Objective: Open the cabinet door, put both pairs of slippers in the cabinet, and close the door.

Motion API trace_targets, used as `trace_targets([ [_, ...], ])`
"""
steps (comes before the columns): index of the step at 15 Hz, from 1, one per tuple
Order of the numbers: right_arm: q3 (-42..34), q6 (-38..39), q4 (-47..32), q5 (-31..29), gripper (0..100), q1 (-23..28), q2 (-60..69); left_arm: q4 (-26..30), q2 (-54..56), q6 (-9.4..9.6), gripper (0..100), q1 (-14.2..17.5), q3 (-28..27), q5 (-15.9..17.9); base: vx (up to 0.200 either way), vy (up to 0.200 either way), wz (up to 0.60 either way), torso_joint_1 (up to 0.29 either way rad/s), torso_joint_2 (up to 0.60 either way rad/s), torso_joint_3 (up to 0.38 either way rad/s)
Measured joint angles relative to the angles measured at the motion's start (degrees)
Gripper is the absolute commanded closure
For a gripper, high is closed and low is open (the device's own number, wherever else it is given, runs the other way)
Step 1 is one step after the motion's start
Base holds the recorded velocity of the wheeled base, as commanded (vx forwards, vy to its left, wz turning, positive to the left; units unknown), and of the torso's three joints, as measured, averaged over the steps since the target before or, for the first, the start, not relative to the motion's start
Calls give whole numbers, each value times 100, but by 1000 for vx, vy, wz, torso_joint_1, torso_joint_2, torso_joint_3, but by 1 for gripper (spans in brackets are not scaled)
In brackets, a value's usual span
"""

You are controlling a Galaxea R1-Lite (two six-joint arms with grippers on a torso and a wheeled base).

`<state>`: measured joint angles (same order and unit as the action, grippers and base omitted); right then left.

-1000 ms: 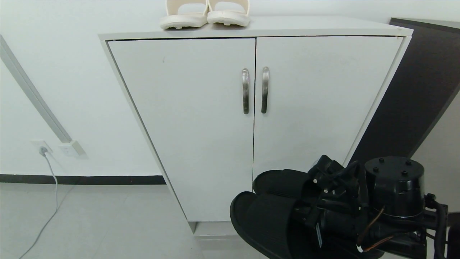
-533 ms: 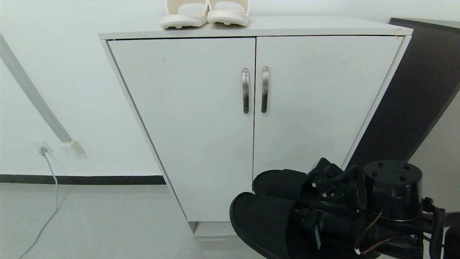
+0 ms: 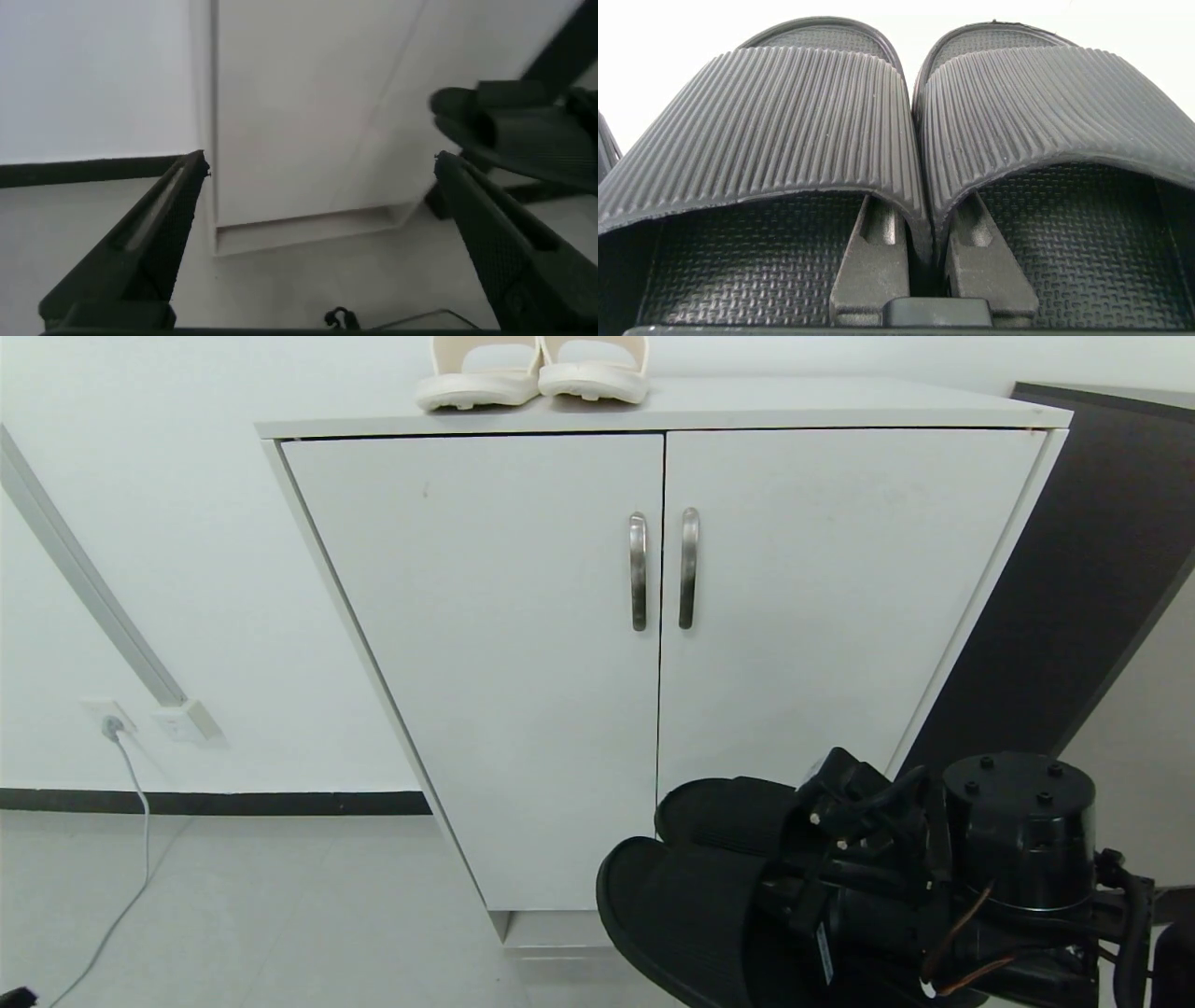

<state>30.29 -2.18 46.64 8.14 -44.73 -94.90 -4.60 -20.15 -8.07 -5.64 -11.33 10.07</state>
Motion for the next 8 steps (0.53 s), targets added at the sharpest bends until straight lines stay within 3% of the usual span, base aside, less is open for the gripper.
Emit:
trace_targets([
  [2, 0, 0, 2, 4, 100, 0, -11, -530, -763, -13, 0, -89, -102, 539, 0, 0, 0, 0, 0, 0],
  [4, 18, 2, 0, 72, 100, -4, -27, -1262, -1677, -18, 0, -267, -223, 867, 0, 0, 0, 0, 0, 0],
  [8, 35, 18, 2, 78, 100, -9, -35, -2452, -3382, -33, 0, -1113, -830, 963, 0, 0, 0, 0, 0, 0],
])
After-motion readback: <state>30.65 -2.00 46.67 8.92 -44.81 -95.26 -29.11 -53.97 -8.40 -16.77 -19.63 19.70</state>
